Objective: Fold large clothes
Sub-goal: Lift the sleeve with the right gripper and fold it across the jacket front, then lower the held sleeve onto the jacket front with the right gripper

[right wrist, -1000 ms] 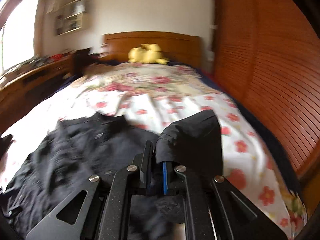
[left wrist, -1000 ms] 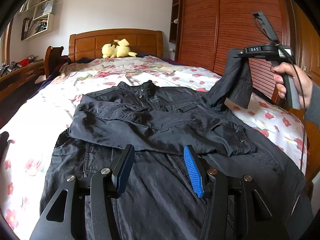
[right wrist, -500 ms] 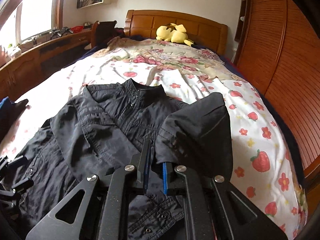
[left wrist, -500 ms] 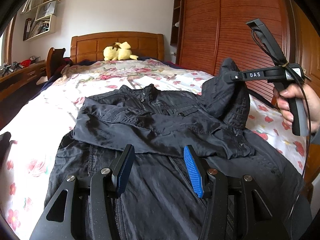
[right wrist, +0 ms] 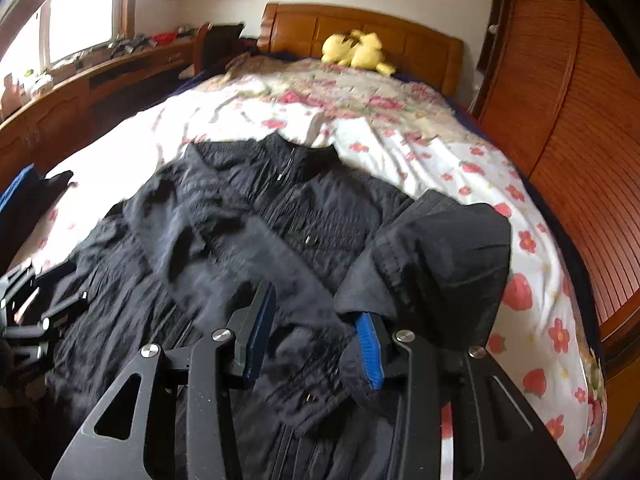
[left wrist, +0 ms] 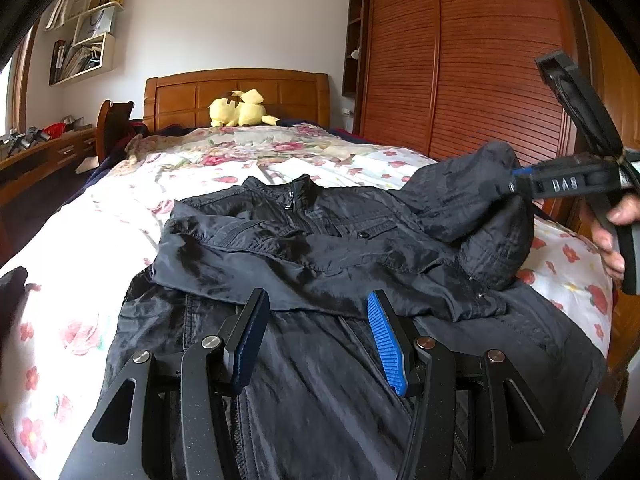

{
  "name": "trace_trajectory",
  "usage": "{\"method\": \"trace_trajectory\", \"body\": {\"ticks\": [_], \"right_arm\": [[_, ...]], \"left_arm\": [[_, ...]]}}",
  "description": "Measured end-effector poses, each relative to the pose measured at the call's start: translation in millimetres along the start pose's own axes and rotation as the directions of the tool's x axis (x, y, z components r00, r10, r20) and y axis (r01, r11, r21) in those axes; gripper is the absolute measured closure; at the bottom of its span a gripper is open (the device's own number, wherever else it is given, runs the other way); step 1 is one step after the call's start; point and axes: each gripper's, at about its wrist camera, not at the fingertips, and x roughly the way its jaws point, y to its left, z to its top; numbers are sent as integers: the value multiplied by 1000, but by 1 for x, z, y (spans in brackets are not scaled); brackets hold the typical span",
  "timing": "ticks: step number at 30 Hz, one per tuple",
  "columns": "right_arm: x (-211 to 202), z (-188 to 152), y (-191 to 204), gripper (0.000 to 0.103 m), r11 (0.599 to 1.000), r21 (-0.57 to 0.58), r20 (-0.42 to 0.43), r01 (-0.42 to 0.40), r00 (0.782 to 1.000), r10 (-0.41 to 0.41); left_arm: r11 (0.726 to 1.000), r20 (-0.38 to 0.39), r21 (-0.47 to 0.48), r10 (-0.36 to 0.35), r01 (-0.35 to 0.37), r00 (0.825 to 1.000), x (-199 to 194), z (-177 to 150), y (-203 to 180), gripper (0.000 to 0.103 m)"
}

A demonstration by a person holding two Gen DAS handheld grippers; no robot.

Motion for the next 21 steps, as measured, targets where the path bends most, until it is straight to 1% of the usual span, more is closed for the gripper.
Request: {"method": "trace_trajectory", "body": {"ticks": [6,11,12,14,16,19,21], "right_arm": [[-3,-28,18,61,998,-33,-44,-46,998,44],[-18,-44,27,61,996,-86,-2,-2,1000,1],[-20,-47,26,60,996,-94,2,9,1000,-9],[-24,-50,21,50,994,-104,13,41,999,-40],[-27,-53,16,31,993,-104,21,61,998,-59],[-22,-56,8,28,993,-100,12,66,998,-65],[-13,-60,2,28,996,-84,-7,42,999,-43]], "left_arm": [[1000,15,-6,3,-3,1000,-7,2,1,50],[1000,23,-1,6,-6,1000,-14,0,1,50],[1000,24,0,7,-7,1000,-15,-1,1,50],[1000,24,4,9,-10,1000,-17,-2,1,50],[1000,28,6,11,-12,1000,-20,-2,1,50],[1000,33,10,15,-15,999,-24,-3,0,50],[1000,37,15,20,-20,999,-27,-3,-1,50]]}}
